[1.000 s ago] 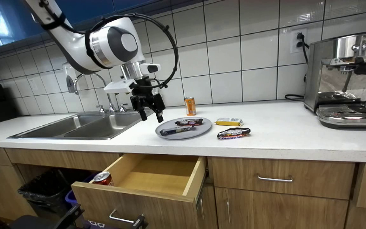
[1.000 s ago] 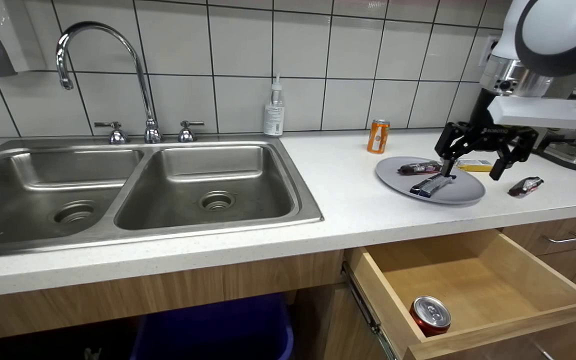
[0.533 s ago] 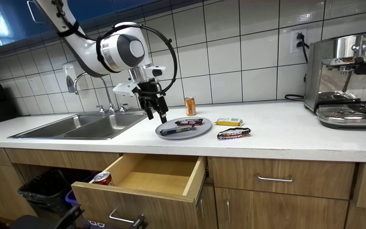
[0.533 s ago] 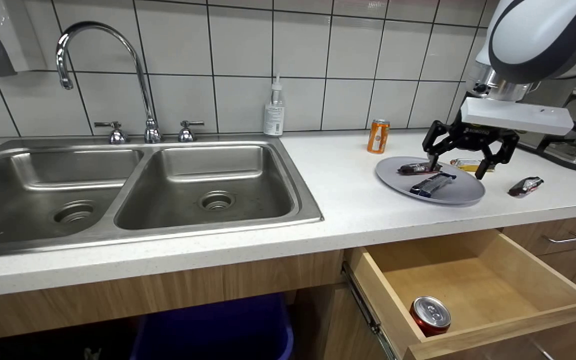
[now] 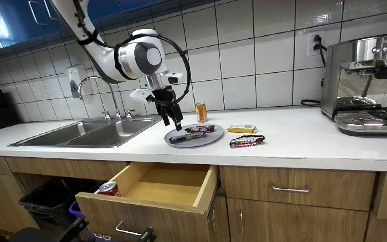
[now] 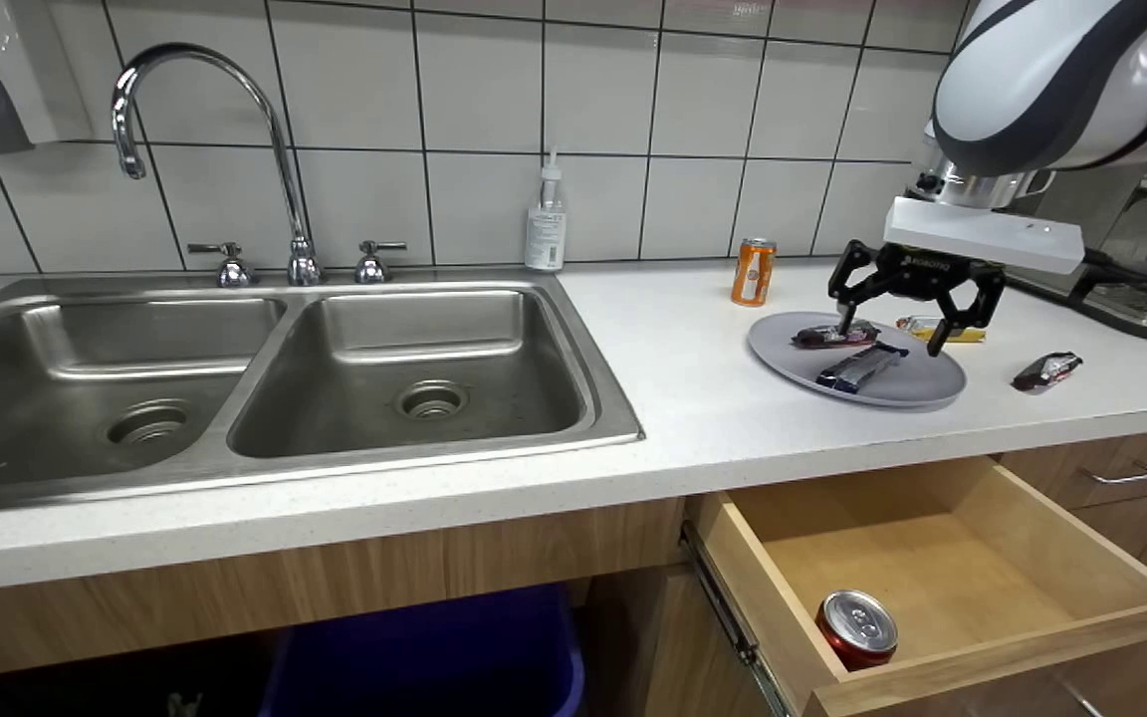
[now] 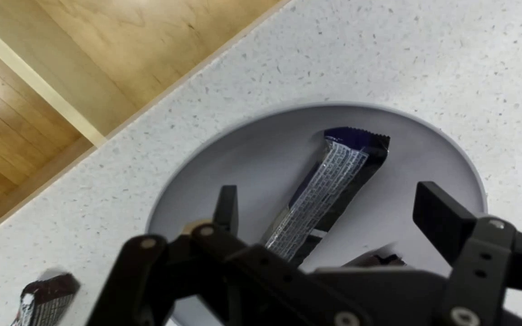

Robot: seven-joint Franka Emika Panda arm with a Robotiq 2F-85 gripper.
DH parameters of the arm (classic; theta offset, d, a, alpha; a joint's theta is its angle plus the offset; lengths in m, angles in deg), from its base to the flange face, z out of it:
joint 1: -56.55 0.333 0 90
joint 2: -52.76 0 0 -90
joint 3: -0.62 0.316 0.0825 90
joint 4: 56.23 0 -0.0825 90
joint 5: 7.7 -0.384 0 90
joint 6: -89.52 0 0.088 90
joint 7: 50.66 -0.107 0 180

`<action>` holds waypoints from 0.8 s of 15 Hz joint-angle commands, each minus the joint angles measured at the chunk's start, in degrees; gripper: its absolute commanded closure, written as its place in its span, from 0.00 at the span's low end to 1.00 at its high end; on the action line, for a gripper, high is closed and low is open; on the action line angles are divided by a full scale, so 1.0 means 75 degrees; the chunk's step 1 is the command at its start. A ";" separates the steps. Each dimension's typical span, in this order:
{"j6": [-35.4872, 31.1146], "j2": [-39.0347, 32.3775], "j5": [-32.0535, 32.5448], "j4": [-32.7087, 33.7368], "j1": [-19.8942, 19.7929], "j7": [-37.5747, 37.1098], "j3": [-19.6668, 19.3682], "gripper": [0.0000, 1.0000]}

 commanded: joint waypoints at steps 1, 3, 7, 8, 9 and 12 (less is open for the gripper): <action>0.0334 -0.0451 -0.0307 0.0658 0.0109 -0.0195 -0.0102 0.00; 0.0384 -0.0640 -0.0362 0.0864 0.0150 -0.0220 -0.0150 0.00; 0.0453 -0.1023 -0.0380 0.1263 0.0230 -0.0351 -0.0274 0.00; 0.0479 -0.1113 -0.0373 0.1351 0.0251 -0.0394 -0.0308 0.00; 0.0522 -0.1201 -0.0374 0.1447 0.0269 -0.0428 -0.0337 0.00; 0.0666 -0.1437 -0.0349 0.1709 0.0325 -0.0536 -0.0410 0.00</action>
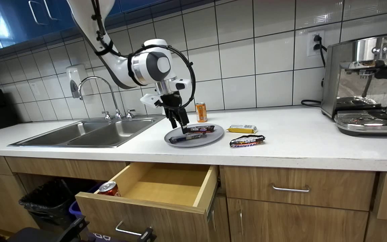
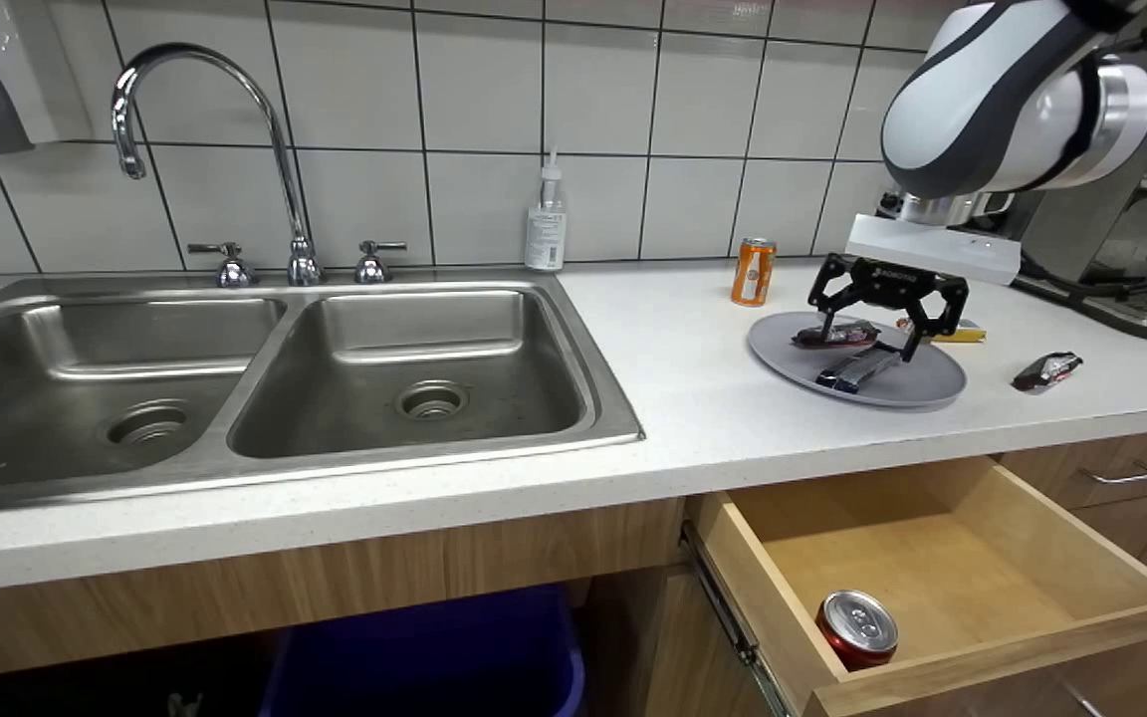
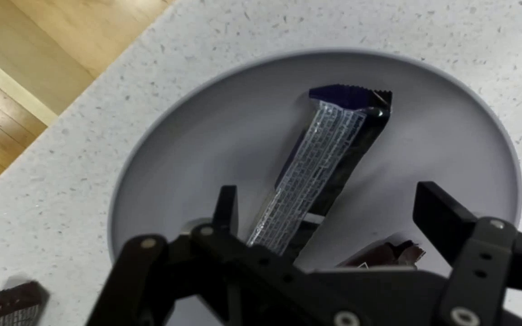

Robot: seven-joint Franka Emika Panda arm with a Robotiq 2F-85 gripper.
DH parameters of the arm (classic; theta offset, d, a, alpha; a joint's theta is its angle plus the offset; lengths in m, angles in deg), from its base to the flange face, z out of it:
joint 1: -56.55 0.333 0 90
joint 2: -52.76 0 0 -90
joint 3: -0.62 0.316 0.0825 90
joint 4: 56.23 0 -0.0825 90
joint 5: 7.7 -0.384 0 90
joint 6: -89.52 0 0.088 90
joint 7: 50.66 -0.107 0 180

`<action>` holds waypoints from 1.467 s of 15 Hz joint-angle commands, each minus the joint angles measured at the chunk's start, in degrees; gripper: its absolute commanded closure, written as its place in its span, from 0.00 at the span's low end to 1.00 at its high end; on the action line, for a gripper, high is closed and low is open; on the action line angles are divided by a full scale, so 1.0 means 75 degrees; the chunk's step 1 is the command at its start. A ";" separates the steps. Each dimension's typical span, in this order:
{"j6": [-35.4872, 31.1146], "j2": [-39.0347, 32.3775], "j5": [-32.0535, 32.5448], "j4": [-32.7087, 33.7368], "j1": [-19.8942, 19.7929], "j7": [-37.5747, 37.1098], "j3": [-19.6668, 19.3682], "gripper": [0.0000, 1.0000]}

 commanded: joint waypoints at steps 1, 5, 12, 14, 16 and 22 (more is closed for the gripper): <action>0.0469 -0.0374 -0.0083 0.0590 0.0186 -0.0266 -0.0181 0.00; 0.0629 -0.0615 -0.0069 0.0833 0.0250 -0.0356 -0.0231 0.00; 0.0839 -0.0915 -0.0080 0.1137 0.0280 -0.0462 -0.0277 0.00; 0.0912 -0.0961 -0.0104 0.1214 0.0263 -0.0448 -0.0268 0.00; 0.0980 -0.1012 -0.0103 0.1297 0.0260 -0.0458 -0.0274 0.27; 0.1098 -0.1135 -0.0103 0.1452 0.0253 -0.0426 -0.0265 0.62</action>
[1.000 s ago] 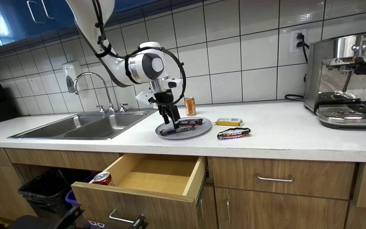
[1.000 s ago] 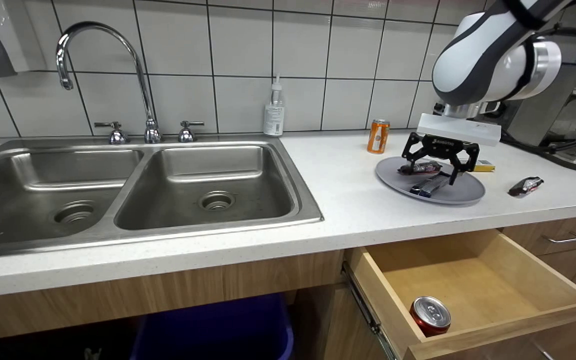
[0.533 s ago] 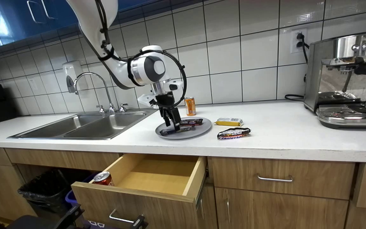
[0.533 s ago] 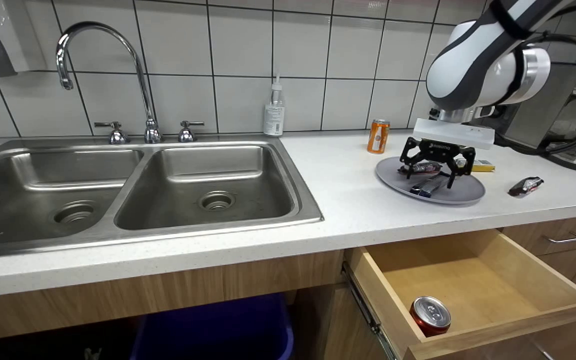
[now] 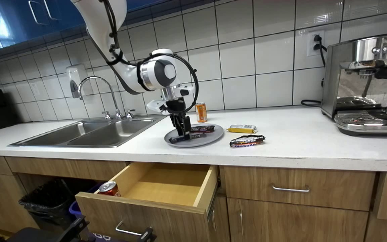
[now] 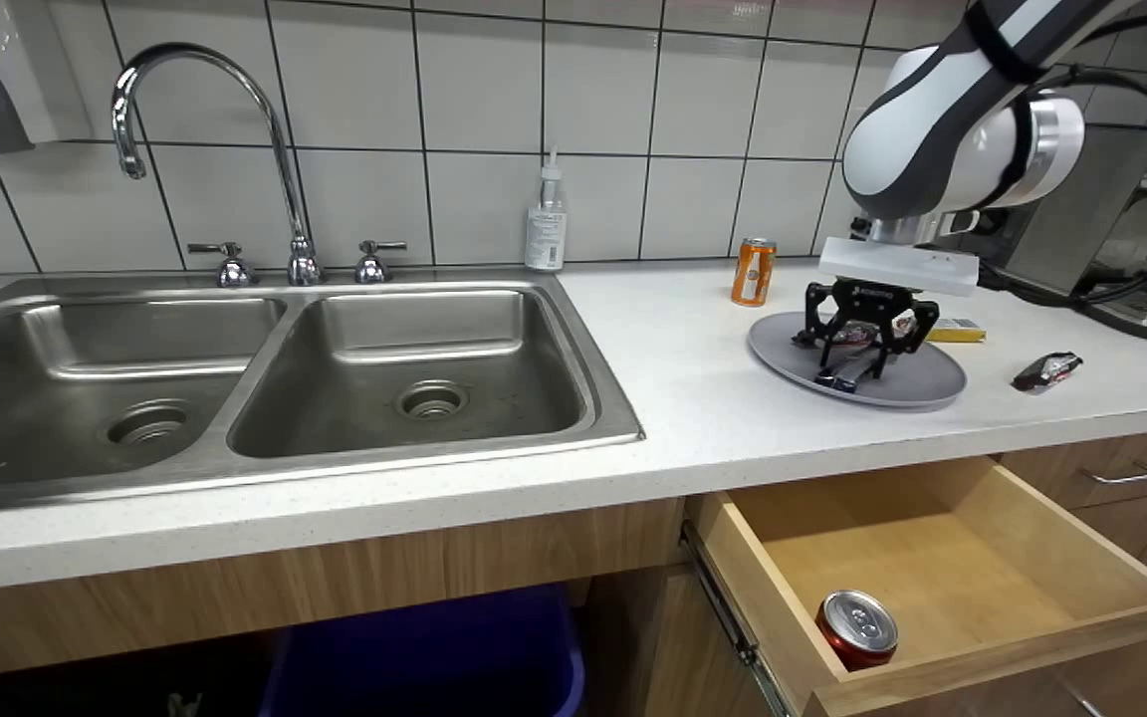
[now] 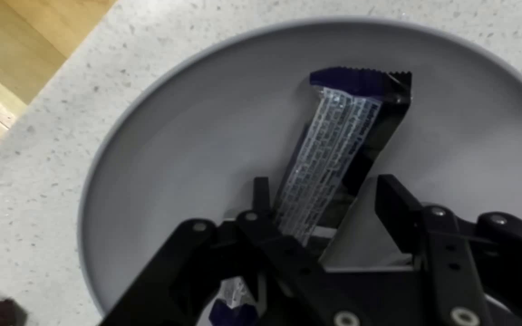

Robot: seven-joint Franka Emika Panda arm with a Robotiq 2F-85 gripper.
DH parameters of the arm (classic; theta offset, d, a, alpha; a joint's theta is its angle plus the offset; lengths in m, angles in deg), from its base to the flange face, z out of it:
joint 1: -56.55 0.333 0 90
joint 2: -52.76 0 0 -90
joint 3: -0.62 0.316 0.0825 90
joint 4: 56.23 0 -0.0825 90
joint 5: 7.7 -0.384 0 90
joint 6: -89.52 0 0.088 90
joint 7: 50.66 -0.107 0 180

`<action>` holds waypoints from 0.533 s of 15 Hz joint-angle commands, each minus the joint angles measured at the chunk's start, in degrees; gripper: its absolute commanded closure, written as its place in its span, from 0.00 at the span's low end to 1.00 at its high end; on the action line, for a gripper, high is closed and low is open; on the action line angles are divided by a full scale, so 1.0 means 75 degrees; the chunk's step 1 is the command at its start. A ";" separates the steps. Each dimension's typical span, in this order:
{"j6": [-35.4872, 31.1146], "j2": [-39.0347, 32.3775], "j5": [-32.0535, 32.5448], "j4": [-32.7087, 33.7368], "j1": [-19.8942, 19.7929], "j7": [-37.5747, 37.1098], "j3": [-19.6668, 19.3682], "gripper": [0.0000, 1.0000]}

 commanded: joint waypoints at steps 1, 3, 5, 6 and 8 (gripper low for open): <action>0.0370 -0.0145 -0.0109 0.0336 0.0087 -0.0119 -0.0061 0.68; 0.0357 -0.0104 -0.0109 0.0303 0.0089 -0.0087 -0.0046 0.84; 0.0299 0.0016 -0.0164 0.0210 0.0055 -0.0013 0.0002 0.94; 0.0261 0.0104 -0.0194 0.0139 0.0034 0.0036 0.0029 0.92; 0.0171 0.0279 -0.0257 -0.0023 0.0006 0.0110 0.0074 0.92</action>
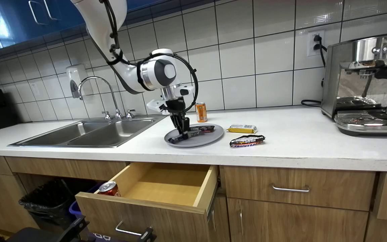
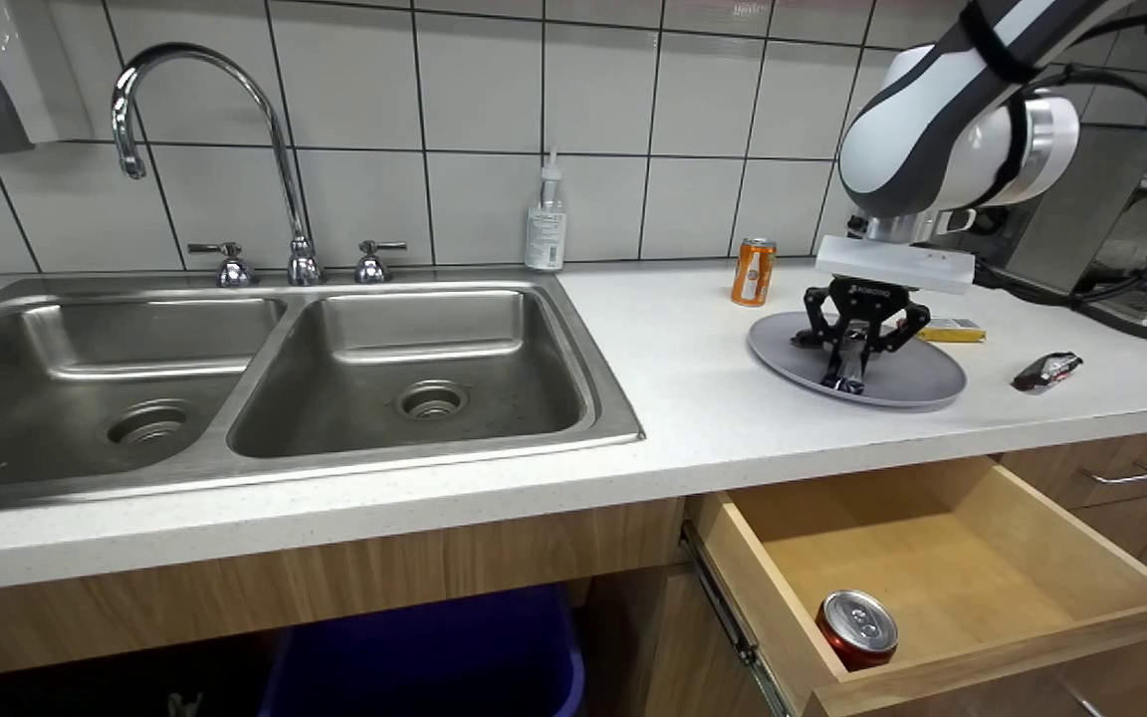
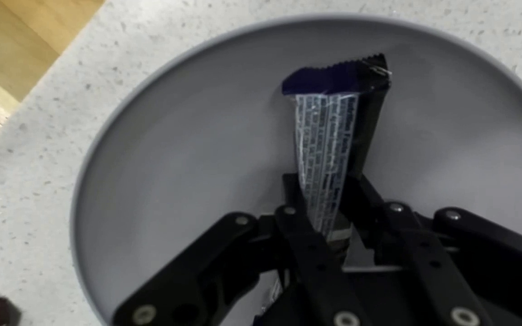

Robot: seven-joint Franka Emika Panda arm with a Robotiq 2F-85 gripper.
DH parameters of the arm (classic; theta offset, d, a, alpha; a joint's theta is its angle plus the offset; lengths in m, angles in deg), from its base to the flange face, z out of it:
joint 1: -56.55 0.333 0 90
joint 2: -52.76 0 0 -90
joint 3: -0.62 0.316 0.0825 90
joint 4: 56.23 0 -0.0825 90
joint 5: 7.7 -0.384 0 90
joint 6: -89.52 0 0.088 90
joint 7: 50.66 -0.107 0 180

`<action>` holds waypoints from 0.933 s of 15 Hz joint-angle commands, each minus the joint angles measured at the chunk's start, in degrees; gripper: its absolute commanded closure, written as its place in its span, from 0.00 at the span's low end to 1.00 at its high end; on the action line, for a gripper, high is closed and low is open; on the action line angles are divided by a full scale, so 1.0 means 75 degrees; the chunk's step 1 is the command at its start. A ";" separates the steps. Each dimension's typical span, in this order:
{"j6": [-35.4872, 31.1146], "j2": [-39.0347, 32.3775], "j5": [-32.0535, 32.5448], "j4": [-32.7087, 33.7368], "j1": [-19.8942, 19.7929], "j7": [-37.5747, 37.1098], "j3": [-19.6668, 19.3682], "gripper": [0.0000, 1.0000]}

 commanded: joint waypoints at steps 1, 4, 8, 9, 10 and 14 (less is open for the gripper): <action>0.0062 0.0412 -0.0252 -0.0214 -0.0009 0.0139 0.0080 0.92; -0.0080 0.0747 -0.0308 -0.0523 -0.0018 0.0227 0.0129 0.92; -0.0192 0.1245 -0.0292 -0.1059 -0.0013 0.0234 0.0156 0.92; -0.0241 0.1373 -0.0281 -0.1211 -0.0012 0.0220 0.0155 0.92; -0.0277 0.1513 -0.0272 -0.1386 -0.0012 0.0216 0.0159 0.92; -0.0481 0.2090 -0.0163 -0.2161 0.0055 0.0095 0.0166 0.92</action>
